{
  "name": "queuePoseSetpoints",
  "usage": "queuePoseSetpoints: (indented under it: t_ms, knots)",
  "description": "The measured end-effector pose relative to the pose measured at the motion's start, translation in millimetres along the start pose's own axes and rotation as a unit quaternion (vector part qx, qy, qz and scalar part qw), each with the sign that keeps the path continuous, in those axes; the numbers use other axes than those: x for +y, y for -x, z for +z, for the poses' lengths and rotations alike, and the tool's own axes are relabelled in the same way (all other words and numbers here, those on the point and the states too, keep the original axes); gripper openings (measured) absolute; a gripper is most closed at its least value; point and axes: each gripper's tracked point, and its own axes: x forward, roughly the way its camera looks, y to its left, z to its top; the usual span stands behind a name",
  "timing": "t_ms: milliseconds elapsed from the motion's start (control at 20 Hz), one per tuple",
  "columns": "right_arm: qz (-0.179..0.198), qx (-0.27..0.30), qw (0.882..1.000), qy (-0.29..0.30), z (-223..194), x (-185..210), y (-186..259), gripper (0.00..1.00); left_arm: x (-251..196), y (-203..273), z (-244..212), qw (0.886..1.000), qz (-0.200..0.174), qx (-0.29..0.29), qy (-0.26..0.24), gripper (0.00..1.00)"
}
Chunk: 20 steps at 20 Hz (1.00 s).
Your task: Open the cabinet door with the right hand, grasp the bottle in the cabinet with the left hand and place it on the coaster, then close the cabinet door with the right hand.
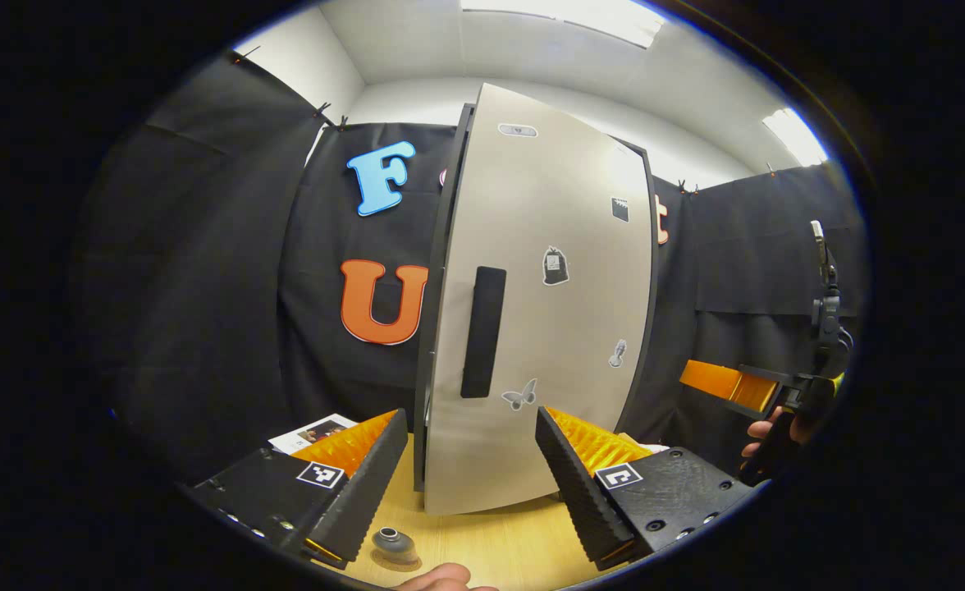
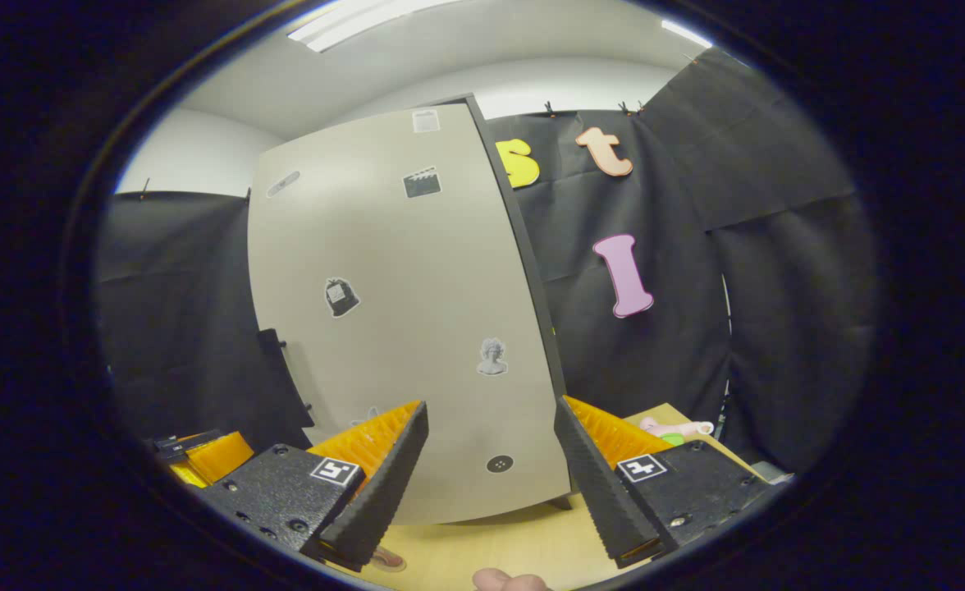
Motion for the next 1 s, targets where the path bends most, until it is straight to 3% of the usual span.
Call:
queuePoseSetpoints:
  t_ms: [150,250,350,400,500,650,800,900,1000]
  knots:
    - [0.009,0.009,1.0,-0.015,-6,-7,3,0.99,-12,7,7,1.0,0.021,-0.01,-0.01,0.95]
    - [0.004,-0.002,1.0,-0.006,-5,-16,0,0.94,-11,6,12,0.998,0.04,-0.02,-0.036,0.95]
    - [0.008,-0.008,1.0,0.009,-5,-18,2,0.99,-17,2,3,0.998,0.044,-0.016,-0.033,0.95]
    - [0.012,-0.013,1.0,0.013,-4,-19,2,0.94,-18,0,-1,0.998,0.045,-0.013,-0.03,0.95]
    - [0.02,-0.016,1.0,0.017,-8,-15,0,0.94,-16,-6,-3,0.998,0.048,-0.01,-0.032,0.95]
    - [0.029,0.0,0.999,0.03,-20,0,2,0.99,-16,-15,-12,0.998,0.039,0.005,-0.038,0.95]
    - [0.035,-0.007,0.999,0.032,-22,18,15,0.99,-22,-21,-17,0.999,0.003,0.006,-0.04,0.95]
    - [0.038,-0.026,0.998,0.042,-22,24,21,0.99,-14,-19,-23,0.999,0.0,-0.003,-0.047,0.95]
    - [0.041,-0.009,0.998,0.052,-28,27,28,0.94,-12,-16,-29,0.999,0.005,0.008,-0.042,0.95]
